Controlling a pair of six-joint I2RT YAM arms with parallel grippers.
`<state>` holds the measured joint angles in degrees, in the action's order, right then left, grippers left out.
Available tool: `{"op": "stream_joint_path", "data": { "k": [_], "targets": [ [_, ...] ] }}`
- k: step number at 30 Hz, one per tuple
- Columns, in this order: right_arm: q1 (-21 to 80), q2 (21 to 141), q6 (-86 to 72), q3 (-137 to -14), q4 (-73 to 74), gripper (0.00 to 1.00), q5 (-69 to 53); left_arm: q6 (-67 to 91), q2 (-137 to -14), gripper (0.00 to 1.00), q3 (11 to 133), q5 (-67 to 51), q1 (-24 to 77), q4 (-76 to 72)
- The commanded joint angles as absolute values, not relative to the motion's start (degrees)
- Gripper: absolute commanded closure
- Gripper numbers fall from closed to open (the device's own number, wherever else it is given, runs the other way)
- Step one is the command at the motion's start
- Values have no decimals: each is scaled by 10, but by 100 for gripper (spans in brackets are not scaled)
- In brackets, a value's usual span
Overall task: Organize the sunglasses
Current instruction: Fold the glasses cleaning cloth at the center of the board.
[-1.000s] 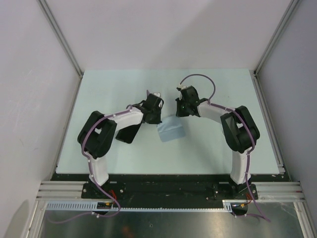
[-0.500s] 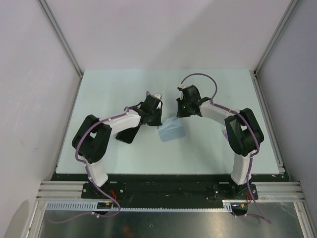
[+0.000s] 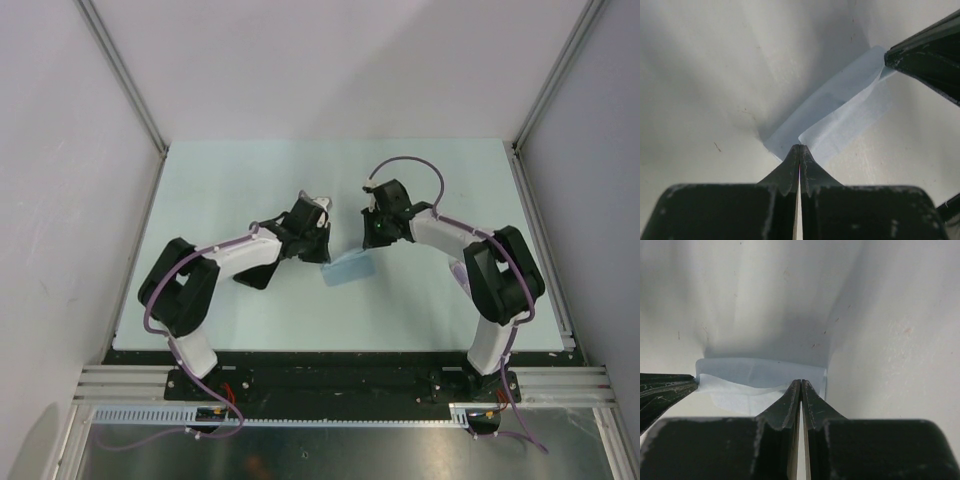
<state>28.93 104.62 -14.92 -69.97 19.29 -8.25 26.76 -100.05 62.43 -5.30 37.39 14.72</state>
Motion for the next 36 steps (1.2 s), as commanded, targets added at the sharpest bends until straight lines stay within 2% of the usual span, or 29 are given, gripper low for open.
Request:
{"op": "stream_joint_path", "data": {
  "k": [1,32,34,36],
  "targets": [
    [294,1005,-142,-681,202,92,-85,250,-964,100,611,-70,384,139],
    [309,969,-140,-624,202,88,-62,246,-970,100,586,-71,419,132],
    [308,969,-139,-624,204,84,-63,246,-973,100,586,-69,419,133],
    [308,968,-137,-623,203,74,-67,249,-975,100,585,-67,419,133]
  ]
}}
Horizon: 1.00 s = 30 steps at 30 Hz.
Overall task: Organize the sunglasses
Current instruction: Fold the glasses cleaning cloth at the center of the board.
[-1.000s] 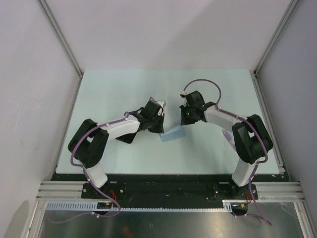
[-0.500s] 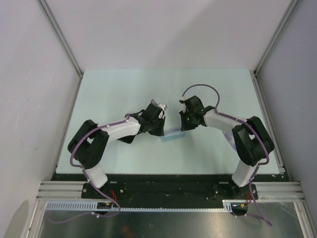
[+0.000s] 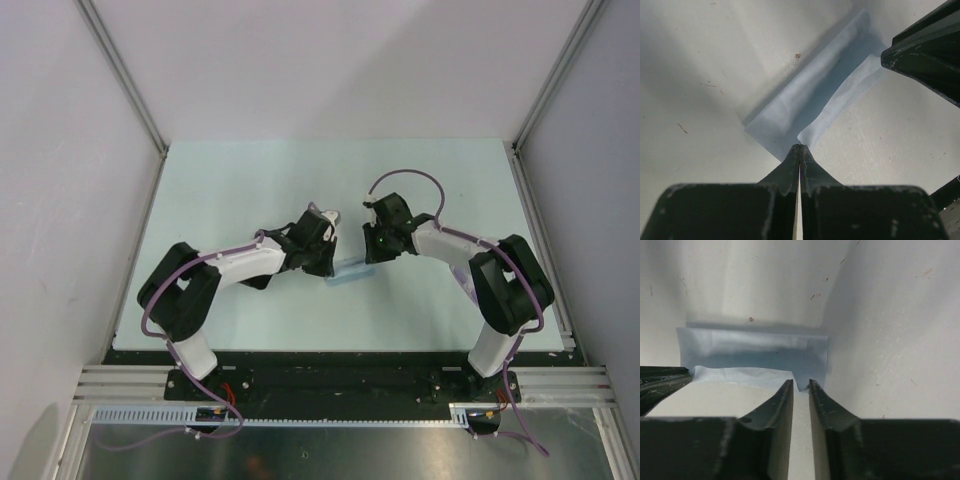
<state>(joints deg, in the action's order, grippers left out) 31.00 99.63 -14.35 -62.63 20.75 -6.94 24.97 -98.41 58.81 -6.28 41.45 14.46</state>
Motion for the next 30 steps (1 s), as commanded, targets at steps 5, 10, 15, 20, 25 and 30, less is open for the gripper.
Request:
{"op": "stream_joint_path", "data": {
  "k": [5,10,15,20,25,30],
  "targets": [
    [306,954,-140,-622,202,63,-75,252,-972,78,585,-63,419,132],
    [290,936,-152,-623,197,63,-93,251,-940,62,577,-63,420,133],
    [287,948,-161,-623,180,63,-112,245,-919,57,575,-26,419,133],
    [286,972,-179,-622,173,57,-108,259,-947,42,593,-23,417,134],
    [279,978,-193,-623,166,56,-103,272,-969,42,596,-22,403,134],
    [277,982,-198,-622,153,58,-113,273,-987,47,604,-8,389,131]
  ]
}}
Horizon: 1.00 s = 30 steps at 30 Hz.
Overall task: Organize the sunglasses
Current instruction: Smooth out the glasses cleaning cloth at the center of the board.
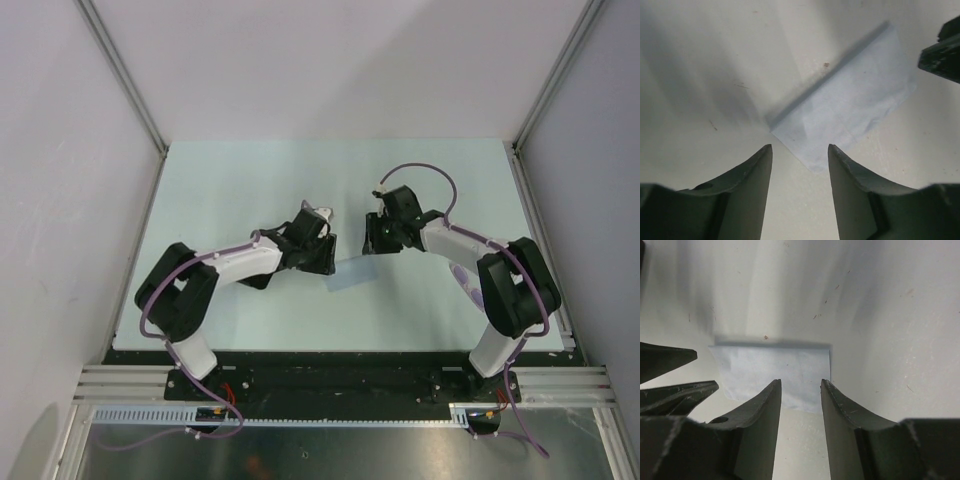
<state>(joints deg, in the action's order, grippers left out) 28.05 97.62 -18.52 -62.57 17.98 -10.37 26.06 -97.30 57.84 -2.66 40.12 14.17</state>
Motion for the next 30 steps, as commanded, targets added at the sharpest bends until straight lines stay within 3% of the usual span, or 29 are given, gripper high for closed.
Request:
{"op": "stream_joint_path", "data": {
  "k": [1,2,3,7,13,30],
  "targets": [
    [276,985,-199,-623,149,65,-121,273,-990,50,608,-9,387,131],
    [277,987,-202,-623,141,68,-126,273,-1000,54,616,-10,386,130],
    [277,990,-205,-622,136,72,-134,273,-1005,65,620,-16,384,129],
    [278,1005,-214,-624,129,80,-144,275,-1020,80,640,-52,382,127],
    [283,1027,-221,-624,116,81,-163,273,-1038,85,644,-76,382,121],
    [280,1090,-233,-647,85,81,-171,259,-1073,86,662,-62,367,120]
  ]
}}
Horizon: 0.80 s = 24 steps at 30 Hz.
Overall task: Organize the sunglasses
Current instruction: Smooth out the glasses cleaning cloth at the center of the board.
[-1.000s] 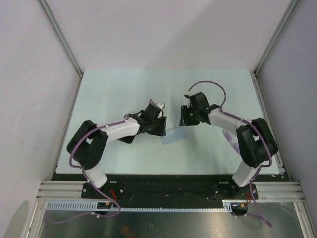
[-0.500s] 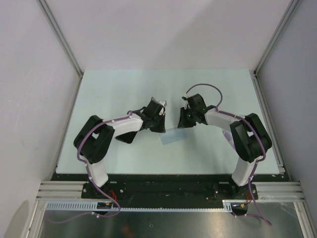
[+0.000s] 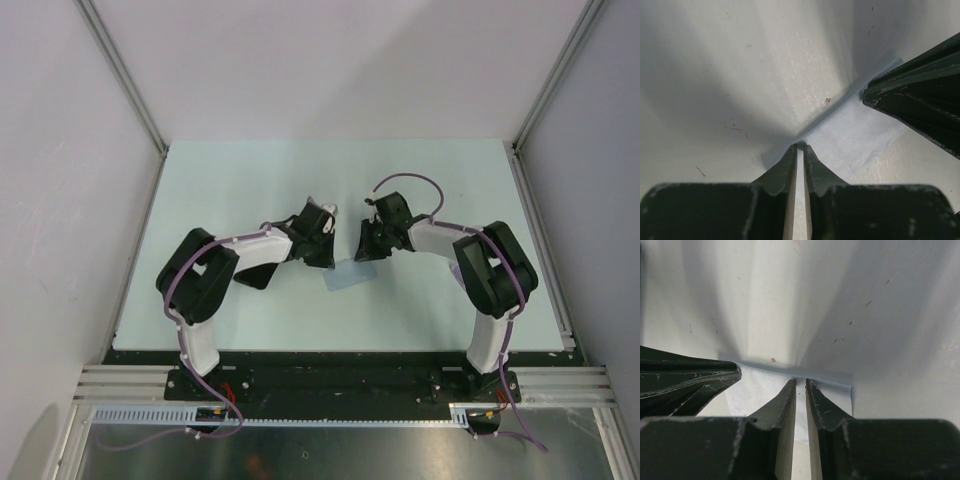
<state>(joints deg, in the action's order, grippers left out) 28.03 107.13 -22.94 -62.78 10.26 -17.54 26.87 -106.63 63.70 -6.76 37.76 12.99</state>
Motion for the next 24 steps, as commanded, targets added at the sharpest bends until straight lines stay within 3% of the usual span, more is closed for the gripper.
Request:
{"op": "stream_joint_path", "data": {
  "k": [1,15,24],
  "targets": [
    [281,1092,-232,-649,84,81,-170,258,-1075,86,664,-62,367,120],
    [262,1093,-222,-661,107,82,-143,235,-1058,87,633,-19,352,122],
    [237,1068,-213,-673,124,81,-130,223,-1012,80,615,-11,339,125]
  ]
}}
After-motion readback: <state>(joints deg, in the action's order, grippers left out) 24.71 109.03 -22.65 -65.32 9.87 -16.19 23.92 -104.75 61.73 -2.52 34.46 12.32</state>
